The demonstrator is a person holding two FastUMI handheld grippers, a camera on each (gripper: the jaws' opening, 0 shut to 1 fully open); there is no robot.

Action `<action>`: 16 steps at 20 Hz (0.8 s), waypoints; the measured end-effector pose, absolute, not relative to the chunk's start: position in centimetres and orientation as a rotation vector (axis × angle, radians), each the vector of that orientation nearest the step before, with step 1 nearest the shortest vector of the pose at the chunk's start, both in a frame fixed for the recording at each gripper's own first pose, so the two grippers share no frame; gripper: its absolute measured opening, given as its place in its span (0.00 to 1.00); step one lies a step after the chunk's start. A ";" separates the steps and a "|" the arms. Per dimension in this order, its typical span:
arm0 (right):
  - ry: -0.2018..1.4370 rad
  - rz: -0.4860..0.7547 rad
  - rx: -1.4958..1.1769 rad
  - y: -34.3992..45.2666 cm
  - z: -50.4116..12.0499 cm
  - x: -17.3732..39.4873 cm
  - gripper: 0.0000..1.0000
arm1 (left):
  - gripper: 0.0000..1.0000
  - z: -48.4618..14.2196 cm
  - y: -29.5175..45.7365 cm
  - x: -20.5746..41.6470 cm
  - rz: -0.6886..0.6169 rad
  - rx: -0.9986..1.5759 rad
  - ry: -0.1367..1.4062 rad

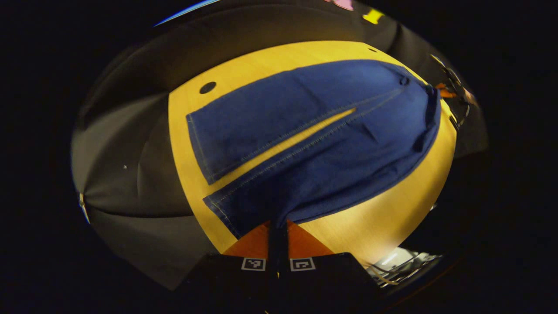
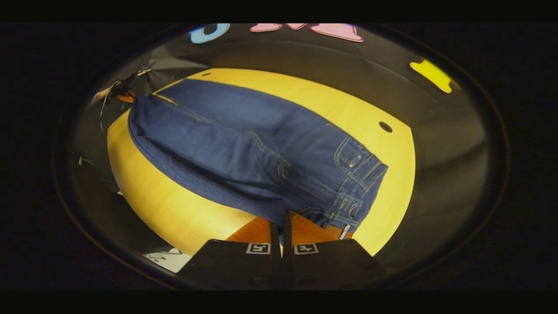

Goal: Grasp the waist and the cuffs of the jeans and fold them to make the two legs overlap; first hold the waist and fold one-third of the jeans toward the cuffs, then hold the cuffs and fold the remaining one-third in the same direction to finish folding.

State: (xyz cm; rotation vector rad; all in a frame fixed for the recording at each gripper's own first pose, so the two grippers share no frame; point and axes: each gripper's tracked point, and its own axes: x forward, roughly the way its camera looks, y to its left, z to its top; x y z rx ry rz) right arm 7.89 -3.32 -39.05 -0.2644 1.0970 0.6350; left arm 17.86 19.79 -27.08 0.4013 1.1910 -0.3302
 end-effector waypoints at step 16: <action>0.994 0.395 -0.191 -2.7 -44.3 27.8 0.05 | 0.07 -26.4 17.5 35.1 0.043 0.107 1.050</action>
